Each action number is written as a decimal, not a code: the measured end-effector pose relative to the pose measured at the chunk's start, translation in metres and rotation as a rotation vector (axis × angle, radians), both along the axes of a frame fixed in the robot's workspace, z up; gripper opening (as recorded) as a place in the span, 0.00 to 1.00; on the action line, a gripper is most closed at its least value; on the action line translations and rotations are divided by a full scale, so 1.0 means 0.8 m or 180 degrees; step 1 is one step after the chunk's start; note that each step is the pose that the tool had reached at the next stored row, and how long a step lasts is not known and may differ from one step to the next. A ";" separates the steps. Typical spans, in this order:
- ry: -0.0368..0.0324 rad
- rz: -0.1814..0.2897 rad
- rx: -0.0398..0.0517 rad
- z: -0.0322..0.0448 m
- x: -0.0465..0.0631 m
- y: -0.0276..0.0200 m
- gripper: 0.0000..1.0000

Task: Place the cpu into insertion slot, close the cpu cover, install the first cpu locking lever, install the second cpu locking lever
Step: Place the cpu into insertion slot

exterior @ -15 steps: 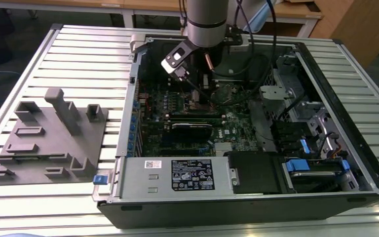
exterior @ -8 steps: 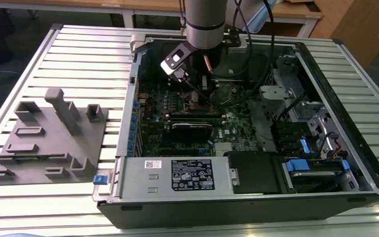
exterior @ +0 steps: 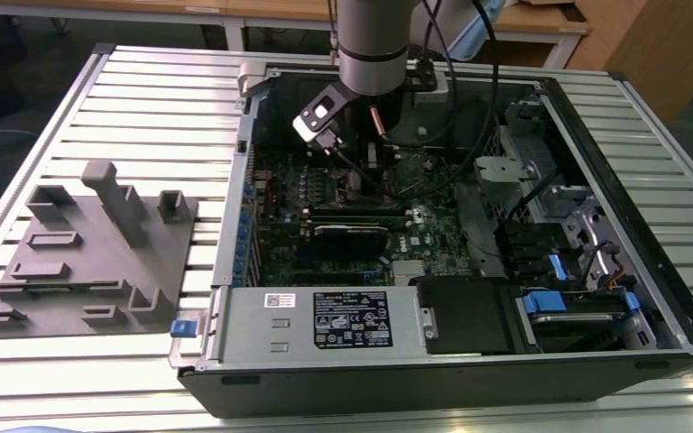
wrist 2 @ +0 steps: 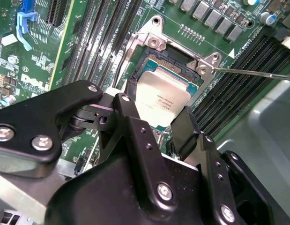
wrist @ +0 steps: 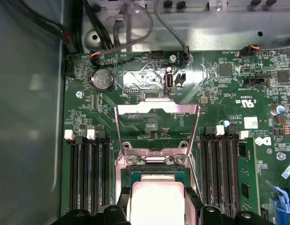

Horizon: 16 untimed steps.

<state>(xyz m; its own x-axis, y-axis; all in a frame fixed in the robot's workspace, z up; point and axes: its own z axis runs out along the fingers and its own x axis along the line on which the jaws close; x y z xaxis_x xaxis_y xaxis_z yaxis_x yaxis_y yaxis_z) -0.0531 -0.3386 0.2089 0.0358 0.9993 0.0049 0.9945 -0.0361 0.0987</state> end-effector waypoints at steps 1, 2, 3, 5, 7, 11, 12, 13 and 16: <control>0.0000 0.0000 0.0000 -0.0005 0.000 0.0001 0.54; 0.0000 0.0000 -0.0001 -0.0010 0.000 0.0001 0.54; 0.0000 0.0000 -0.0003 -0.0016 0.000 0.0000 0.54; 0.0000 0.0000 -0.0004 -0.0034 0.000 0.0000 0.54; 0.0000 0.0001 -0.0004 -0.0055 0.000 0.0000 0.54; 0.0000 0.0001 -0.0004 -0.0085 0.000 0.0006 0.54; 0.0000 0.0001 -0.0004 -0.0091 0.000 0.0012 0.54; 0.0000 0.0002 -0.0004 -0.0096 0.000 0.0017 0.54; 0.0000 0.0002 -0.0005 -0.0110 0.000 0.0030 0.54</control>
<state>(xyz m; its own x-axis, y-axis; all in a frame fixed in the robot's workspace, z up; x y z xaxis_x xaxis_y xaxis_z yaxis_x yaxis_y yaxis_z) -0.0535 -0.3362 0.2001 0.0351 0.9994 0.0034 0.9945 -0.0353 0.0988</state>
